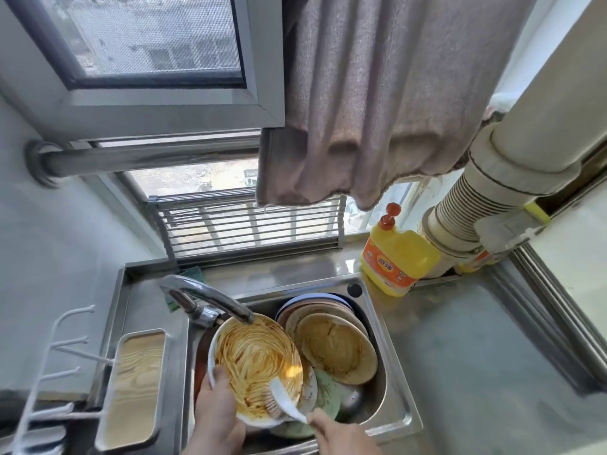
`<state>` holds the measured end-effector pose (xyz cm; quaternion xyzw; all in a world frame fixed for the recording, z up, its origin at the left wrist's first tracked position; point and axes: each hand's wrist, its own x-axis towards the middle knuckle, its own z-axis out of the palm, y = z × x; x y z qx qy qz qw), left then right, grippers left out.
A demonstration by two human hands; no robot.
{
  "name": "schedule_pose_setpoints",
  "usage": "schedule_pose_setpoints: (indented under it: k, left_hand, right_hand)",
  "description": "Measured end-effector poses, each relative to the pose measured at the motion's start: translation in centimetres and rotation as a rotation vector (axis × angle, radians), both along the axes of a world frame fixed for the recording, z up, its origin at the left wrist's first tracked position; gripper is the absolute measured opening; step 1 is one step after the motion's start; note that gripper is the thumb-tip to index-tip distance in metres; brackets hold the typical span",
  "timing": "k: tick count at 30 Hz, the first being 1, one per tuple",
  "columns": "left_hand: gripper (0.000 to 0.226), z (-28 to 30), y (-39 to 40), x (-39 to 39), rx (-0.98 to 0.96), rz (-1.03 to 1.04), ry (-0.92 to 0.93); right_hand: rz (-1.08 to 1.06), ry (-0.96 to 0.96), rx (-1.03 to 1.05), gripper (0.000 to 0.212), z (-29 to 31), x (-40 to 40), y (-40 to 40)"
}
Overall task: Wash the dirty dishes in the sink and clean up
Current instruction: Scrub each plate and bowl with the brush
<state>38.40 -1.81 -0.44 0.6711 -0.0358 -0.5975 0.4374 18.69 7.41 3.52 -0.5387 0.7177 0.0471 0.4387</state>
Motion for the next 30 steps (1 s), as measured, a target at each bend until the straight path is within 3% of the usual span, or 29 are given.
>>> schedule_pose_setpoints:
  k: [4, 8, 12, 15, 17, 24, 28, 30]
  left_hand:
    - [0.044, -0.6, -0.3, 0.2, 0.02, -0.088, -0.104]
    - [0.038, -1.8, -0.2, -0.8, 0.034, -0.225, -0.151]
    - [0.049, -0.5, -0.9, -1.7, 0.095, -0.105, 0.044]
    - [0.095, 0.7, -2.0, -0.2, 0.153, -0.021, 0.312]
    - [0.105, 1.2, -2.0, 0.1, 0.157, -0.003, 0.42]
    - [0.102, 1.6, -0.7, -2.9, 0.191, 0.012, 0.324]
    - [0.109, 0.8, -2.1, -0.8, 0.194, 0.0, 0.376]
    - [0.1, 0.6, -2.0, -1.2, 0.212, -0.064, 0.359]
  right_hand:
    - [-0.078, 0.012, 0.01, 0.017, 0.1, -2.6, -4.0]
    - [-0.045, 0.013, -0.093, 0.02, 1.1, -1.8, -8.4]
    - [0.016, -0.165, -0.07, 0.025, 1.2, 4.0, -7.4]
    - [0.041, -0.237, -0.053, 0.027, 1.9, 4.6, -4.0]
    - [0.067, -0.224, -0.024, 0.025, 2.2, 3.3, -2.4]
    - [-0.004, -0.262, -0.076, 0.024, 1.7, 4.1, -6.7]
    - [-0.004, -0.289, 0.016, 0.021, 1.5, 3.2, -4.0]
    - [-0.028, -0.295, -0.022, 0.02, 1.5, 3.3, -4.0]
